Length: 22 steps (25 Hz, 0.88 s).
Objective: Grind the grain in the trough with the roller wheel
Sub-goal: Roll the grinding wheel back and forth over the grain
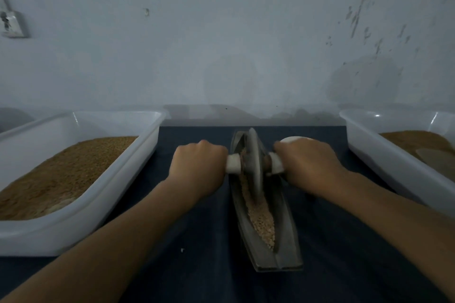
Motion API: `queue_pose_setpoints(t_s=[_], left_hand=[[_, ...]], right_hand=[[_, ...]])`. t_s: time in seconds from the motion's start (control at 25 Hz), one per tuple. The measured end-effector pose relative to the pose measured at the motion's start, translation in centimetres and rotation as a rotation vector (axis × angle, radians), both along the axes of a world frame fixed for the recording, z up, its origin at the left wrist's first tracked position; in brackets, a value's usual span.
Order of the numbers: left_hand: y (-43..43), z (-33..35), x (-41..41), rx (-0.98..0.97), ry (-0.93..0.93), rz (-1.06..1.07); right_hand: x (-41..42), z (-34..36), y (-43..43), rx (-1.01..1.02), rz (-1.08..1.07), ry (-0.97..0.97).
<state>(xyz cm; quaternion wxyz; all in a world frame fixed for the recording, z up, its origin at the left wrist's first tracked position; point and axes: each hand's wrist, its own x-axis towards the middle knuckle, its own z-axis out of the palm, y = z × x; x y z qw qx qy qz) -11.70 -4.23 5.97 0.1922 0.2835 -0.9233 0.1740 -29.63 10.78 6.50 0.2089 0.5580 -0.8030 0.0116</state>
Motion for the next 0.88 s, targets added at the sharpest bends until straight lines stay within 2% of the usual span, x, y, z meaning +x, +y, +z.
queue_pose_setpoints(t_s=[0.16,0.28,0.36,0.48,0.56,0.72,0.8,0.88], left_hand=[[2.0,-0.6,3.9,-0.168,0.064,-0.19],[1.1,-1.2,1.9,-0.129,0.008,-0.058],[-0.1,-0.5,-0.7,-0.086,0.065,0.03],[-1.0,-0.1,-1.5,0.044,0.049,0.063],[0.1,-0.9,0.7,-0.017,0.06,-0.021],[2.1,-0.6,4.0,-0.191,0.088,-0.211],[1.7,-0.7,2.8,-0.181,0.016,-0.129],[0.4,-0.7,-0.1,-0.107,0.026,-0.025]], right_hand=[[1.1,-2.4,5.4,-0.208,0.167,0.103],[0.9,-2.0,3.1,-0.137,0.035,0.077],[0.5,-0.9,-0.1,-0.094,-0.05,0.073],[0.2,0.6,-2.1,-0.041,-0.09,0.076],[0.5,-0.2,0.3,0.005,-0.017,0.023],[1.5,-1.6,5.4,-0.133,0.1,0.104],[1.4,-1.5,4.4,-0.088,0.027,0.034],[0.9,-0.9,1.3,-0.031,-0.067,-0.05]])
